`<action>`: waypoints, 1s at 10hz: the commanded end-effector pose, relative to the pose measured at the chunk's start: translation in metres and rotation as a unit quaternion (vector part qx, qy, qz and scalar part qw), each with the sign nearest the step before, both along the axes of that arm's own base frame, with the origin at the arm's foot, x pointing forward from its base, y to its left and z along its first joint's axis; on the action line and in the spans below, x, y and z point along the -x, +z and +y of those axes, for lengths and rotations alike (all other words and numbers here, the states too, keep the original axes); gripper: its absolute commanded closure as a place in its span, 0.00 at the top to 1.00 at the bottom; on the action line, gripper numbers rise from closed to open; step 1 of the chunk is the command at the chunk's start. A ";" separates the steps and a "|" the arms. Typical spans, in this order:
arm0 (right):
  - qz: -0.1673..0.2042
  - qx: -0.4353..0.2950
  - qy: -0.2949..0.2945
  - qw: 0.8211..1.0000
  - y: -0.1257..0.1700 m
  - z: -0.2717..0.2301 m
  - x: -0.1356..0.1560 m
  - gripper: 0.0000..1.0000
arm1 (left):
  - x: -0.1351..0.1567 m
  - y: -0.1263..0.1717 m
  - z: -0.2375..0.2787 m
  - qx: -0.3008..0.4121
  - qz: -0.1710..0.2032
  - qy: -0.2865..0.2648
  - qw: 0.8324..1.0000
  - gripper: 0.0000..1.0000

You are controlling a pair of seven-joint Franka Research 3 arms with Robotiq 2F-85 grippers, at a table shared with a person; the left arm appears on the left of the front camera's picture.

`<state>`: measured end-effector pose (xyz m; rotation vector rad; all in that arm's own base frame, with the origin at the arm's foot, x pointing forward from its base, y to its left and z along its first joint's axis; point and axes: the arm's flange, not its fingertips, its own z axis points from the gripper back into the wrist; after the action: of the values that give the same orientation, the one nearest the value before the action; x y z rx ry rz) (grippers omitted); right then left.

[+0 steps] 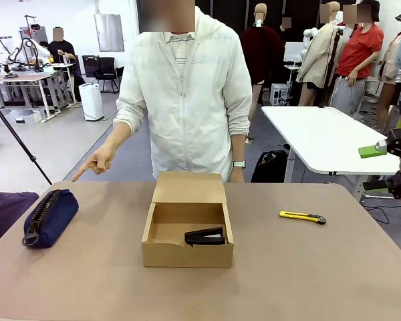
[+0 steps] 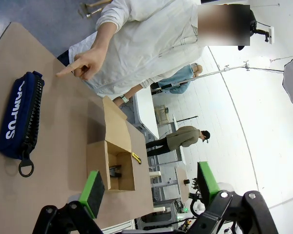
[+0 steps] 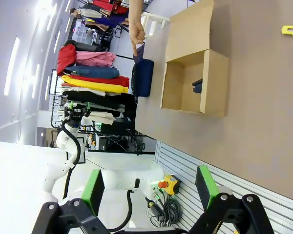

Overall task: Pack the items into the box.
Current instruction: Pick up the item specified by the human and place it in the Mailer Box.

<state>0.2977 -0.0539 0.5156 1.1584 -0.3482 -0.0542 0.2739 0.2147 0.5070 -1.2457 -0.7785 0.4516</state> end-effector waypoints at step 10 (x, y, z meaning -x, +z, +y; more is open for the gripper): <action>-0.006 -0.014 -0.003 1.000 0.004 0.002 -0.003 1.00 | -0.184 -0.041 -0.174 -0.554 0.136 0.035 0.821 1.00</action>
<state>0.2979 -0.0535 0.5163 1.1563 -0.3484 -0.0532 0.4561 0.0182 0.4785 -0.2780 -0.6750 0.1164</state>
